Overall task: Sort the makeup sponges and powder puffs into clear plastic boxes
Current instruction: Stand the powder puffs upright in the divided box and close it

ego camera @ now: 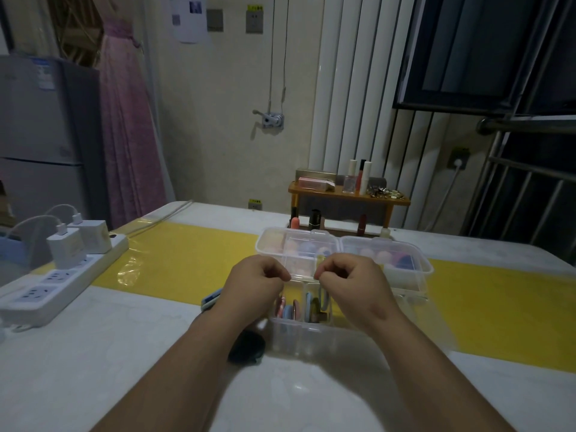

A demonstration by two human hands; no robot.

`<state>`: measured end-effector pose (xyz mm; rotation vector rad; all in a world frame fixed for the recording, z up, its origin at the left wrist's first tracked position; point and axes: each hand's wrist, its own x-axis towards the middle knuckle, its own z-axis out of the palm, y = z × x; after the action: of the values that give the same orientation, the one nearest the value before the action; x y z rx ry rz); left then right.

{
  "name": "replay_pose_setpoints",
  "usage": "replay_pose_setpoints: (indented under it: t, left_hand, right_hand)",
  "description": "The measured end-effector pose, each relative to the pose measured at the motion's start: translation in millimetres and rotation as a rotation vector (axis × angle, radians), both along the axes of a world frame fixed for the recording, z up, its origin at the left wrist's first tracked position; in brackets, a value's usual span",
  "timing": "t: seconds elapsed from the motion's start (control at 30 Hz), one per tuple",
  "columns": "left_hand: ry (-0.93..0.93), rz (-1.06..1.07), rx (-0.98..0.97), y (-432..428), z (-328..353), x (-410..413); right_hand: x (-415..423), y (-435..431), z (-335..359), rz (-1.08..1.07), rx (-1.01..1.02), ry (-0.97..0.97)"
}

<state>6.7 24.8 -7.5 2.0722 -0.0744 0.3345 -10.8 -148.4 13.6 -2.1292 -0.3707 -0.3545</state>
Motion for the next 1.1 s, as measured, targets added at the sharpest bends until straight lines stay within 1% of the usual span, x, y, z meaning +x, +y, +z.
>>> replay_pose_setpoints:
  t: [0.37, 0.6, 0.8, 0.97, 1.1]
  left_hand:
    - [0.004, -0.004, 0.016, 0.6, 0.2, 0.1]
    - [0.012, 0.007, -0.009, 0.8, -1.0, 0.4]
    - [0.022, 0.004, -0.021, 1.0, -0.4, 0.0]
    - [0.031, 0.007, -0.033, 2.0, 0.5, -0.2]
    - [0.051, 0.015, -0.066, 4.2, 1.8, -2.9]
  right_hand:
    - [0.0, 2.2, -2.8, 0.038, -0.183, 0.109]
    - [0.7, 2.8, -4.2, -0.019, -0.243, 0.087]
    - [0.6, 4.4, -3.1, -0.069, -0.399, 0.101]
    - [0.8, 4.0, -4.0, -0.127, -0.368, 0.127]
    - [-1.0, 5.0, -3.6, -0.139, -0.363, 0.107]
